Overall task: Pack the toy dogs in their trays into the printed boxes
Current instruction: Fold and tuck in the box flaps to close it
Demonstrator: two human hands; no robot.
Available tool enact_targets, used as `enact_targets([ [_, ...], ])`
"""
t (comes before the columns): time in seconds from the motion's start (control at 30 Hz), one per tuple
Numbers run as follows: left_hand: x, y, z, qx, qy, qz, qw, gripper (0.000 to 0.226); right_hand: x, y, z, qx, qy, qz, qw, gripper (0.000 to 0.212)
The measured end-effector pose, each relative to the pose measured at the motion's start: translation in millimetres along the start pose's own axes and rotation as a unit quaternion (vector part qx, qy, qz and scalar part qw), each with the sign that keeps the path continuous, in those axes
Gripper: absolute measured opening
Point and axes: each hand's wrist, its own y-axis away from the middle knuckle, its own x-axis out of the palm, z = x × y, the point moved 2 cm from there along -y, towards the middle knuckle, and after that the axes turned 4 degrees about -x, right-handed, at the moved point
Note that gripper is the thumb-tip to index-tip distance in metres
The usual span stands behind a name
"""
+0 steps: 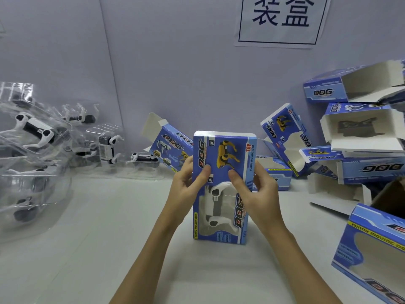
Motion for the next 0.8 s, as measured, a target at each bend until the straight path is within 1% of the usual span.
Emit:
enact_targets([
  [0.07,4,-1,0,0.033,-0.044,-0.009,0.998,0.022,-4,-2,-6,0.003,0.001,-0.01,1.0,0.034],
  [0.17,11,-1,7,0.083,-0.13,-0.05,0.987,0.022,-6,1,-13,0.014,0.028,-0.052,0.998,0.061],
  [0.23,17,0,10,0.097,-0.176,-0.062,0.978,0.017,-3,4,-12,0.019,0.006,-0.078,0.997,0.075],
  [0.27,19,0,12,0.085,-0.169,-0.061,0.98,0.017,-1,6,-11,0.011,-0.003,-0.08,0.997,0.079],
  [0.33,22,-3,13,0.011,-0.048,-0.067,0.997,0.027,8,11,-11,-0.003,0.013,-0.056,0.998,0.093],
  [0.37,22,-3,14,-0.004,-0.006,-0.065,0.998,0.032,14,13,-11,-0.003,0.047,-0.039,0.998,0.104],
  [0.4,22,-3,14,0.006,0.0,-0.06,0.998,0.034,19,14,-11,-0.001,0.088,-0.022,0.996,0.117],
  [0.43,22,-2,13,0.028,-0.014,-0.059,0.998,0.033,23,14,-10,0.005,0.117,-0.01,0.993,0.125],
  [0.47,20,-1,12,0.059,-0.048,-0.07,0.995,0.033,25,13,-11,0.013,0.125,-0.001,0.992,0.127],
  [0.5,16,0,11,0.093,-0.087,-0.086,0.988,0.036,24,11,-12,0.021,0.115,0.008,0.993,0.124],
  [0.53,11,0,11,0.115,-0.114,-0.111,0.981,0.036,20,10,-13,0.026,0.096,0.027,0.995,0.116],
  [0.6,2,-2,8,0.099,-0.107,-0.154,0.977,0.032,11,9,-17,0.029,0.051,0.08,0.995,0.092],
  [0.63,0,-3,9,0.08,-0.096,-0.152,0.98,0.036,6,10,-20,0.035,0.019,0.094,0.995,0.081],
  [0.67,-2,-4,9,0.064,-0.097,-0.143,0.983,0.046,1,10,-23,0.039,-0.011,0.09,0.995,0.07],
  [0.73,-6,-6,13,0.023,-0.126,-0.109,0.986,0.073,-7,8,-25,0.05,-0.06,0.052,0.996,0.051],
  [0.77,-7,-6,15,-0.006,-0.134,-0.084,0.987,0.085,-9,8,-25,0.056,-0.082,0.033,0.994,0.043],
  [0.8,-5,-5,17,-0.03,-0.127,-0.05,0.99,0.092,-11,7,-26,0.063,-0.106,0.018,0.992,0.036],
])
